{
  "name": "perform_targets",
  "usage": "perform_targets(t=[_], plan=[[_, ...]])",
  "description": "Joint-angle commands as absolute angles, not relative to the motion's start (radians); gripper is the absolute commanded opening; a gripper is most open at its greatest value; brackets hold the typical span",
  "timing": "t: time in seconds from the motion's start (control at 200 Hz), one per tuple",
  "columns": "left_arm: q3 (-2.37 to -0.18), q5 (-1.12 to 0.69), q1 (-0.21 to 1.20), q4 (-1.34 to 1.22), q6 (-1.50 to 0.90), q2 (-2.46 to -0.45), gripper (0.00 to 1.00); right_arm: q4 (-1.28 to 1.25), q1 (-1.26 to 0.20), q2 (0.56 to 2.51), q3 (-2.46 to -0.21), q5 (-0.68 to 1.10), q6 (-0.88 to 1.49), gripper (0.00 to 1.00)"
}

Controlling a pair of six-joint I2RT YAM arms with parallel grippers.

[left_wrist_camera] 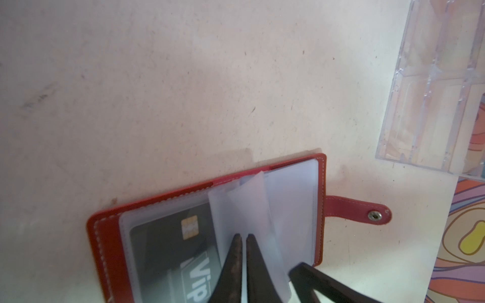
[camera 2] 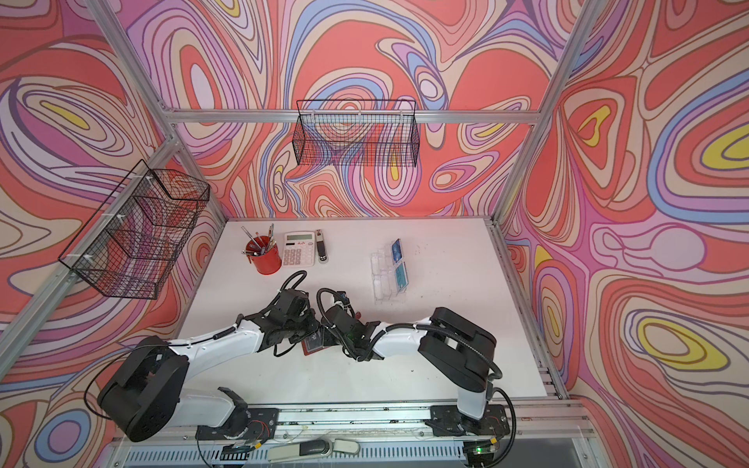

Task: Insert credit cards into a card holder
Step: Flip over the card slot on the card holder.

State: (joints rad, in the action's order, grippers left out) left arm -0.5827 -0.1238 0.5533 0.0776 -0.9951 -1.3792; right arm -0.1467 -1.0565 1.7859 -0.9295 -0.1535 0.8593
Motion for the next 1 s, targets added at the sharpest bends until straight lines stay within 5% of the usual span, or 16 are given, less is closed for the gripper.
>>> perform_targets(t=[0.0, 0.666, 0.996], plan=[[-0.584, -0.129, 0.558, 0.080, -0.999, -1.404, 0.07, -0.128, -1.061, 1.720, -0.888, -0.224, 0.881, 0.41], [-0.567, -0.110, 0.558, 0.106, -1.011, -1.332, 0.03, -0.312, -1.054, 1.904, -0.928, 0.018, 0.923, 0.41], [-0.549, 0.102, 0.558, 0.380, -1.054, -1.053, 0.17, -0.343, -1.069, 1.913, -0.959, 0.068, 0.876, 0.40]])
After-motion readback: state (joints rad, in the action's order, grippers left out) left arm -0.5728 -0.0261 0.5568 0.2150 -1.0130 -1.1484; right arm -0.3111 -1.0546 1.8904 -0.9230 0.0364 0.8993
